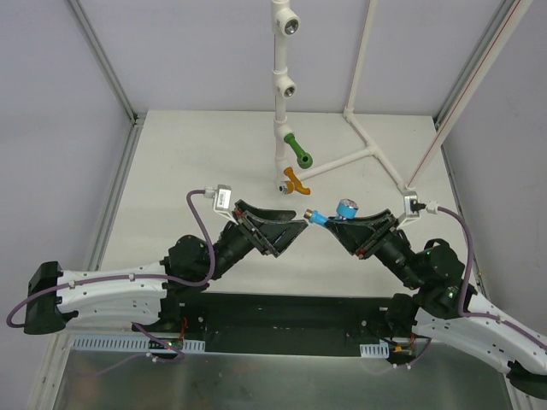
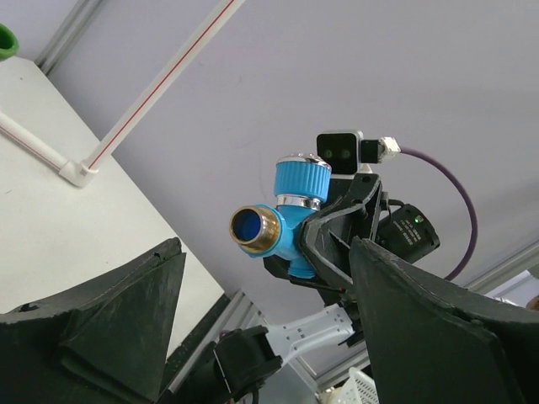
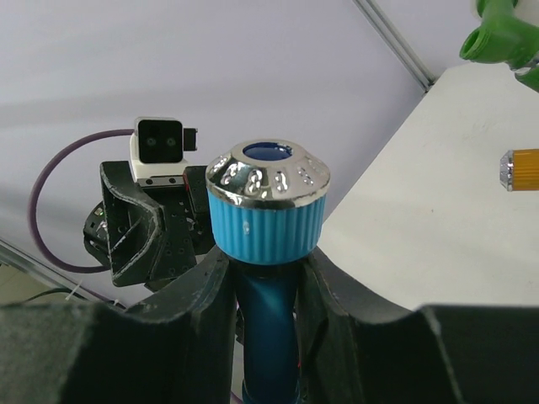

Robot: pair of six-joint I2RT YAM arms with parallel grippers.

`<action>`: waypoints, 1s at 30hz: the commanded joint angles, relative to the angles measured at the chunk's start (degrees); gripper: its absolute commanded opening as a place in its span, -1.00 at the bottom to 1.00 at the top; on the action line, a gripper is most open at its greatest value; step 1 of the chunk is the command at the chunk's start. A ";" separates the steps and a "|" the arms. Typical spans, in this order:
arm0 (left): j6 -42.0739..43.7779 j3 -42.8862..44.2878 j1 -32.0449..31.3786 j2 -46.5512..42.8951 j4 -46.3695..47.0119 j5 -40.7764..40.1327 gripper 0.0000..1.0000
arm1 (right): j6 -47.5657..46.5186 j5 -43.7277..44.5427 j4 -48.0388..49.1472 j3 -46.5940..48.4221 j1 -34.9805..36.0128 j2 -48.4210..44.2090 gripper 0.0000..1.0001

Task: Install the water faucets
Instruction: Adjust the water faucet.

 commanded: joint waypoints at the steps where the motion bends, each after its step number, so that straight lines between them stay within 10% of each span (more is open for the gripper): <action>1: -3.18 3.90 -0.27 1.57 1.38 4.45 0.60 | -1.13 2.48 1.76 3.14 -0.08 -0.08 -1.00; 30: 0.68 12.43 2.27 3.69 -1.69 11.04 0.56 | 2.30 -2.00 -4.21 1.56 -0.08 -0.34 -1.00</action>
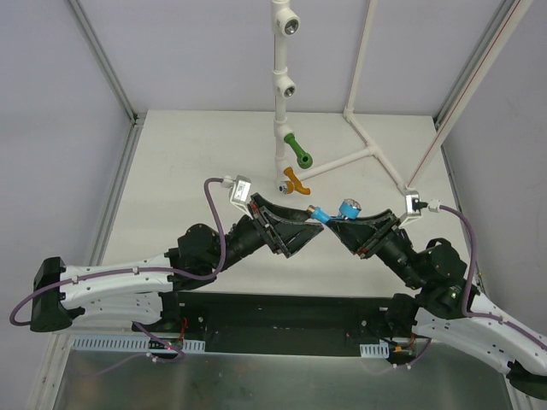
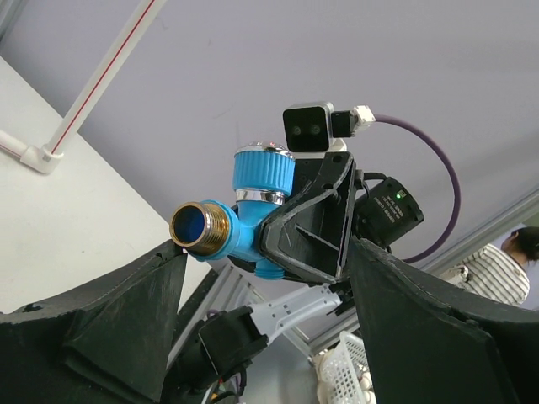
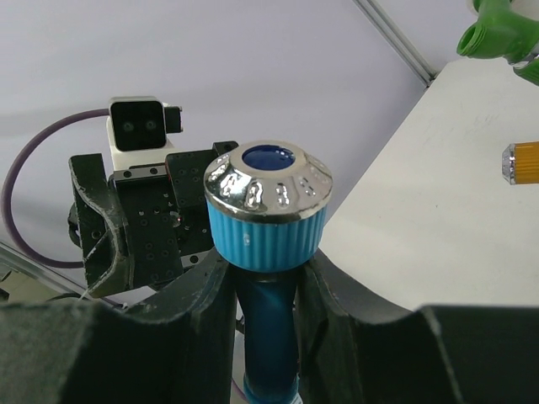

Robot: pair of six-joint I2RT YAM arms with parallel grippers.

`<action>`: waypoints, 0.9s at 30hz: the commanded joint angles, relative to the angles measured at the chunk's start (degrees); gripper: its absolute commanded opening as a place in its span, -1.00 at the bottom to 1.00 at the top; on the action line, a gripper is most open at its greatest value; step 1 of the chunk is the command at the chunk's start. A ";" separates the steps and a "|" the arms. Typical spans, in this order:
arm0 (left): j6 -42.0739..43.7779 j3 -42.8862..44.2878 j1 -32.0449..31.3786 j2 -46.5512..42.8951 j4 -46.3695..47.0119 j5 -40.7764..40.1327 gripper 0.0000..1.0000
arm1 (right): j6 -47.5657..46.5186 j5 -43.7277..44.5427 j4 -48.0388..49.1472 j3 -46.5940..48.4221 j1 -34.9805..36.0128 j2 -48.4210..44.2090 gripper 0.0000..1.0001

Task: Install the water faucets
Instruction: Adjust the water faucet.

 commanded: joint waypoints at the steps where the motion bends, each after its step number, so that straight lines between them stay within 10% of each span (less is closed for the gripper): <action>1: 1.42 5.08 1.58 -1.34 3.77 3.44 0.56 | 0.74 -2.68 -2.09 0.32 -0.04 -0.49 -1.00; 17: 2.03 3.86 3.16 -4.67 -3.85 2.92 0.58 | -2.67 3.72 -8.05 3.03 0.05 -4.80 -1.00; 27: 33.05 12.90 14.02 -12.94 -36.66 -2.48 0.79 | -6.64 9.71 -19.94 7.52 0.05 -8.23 -1.00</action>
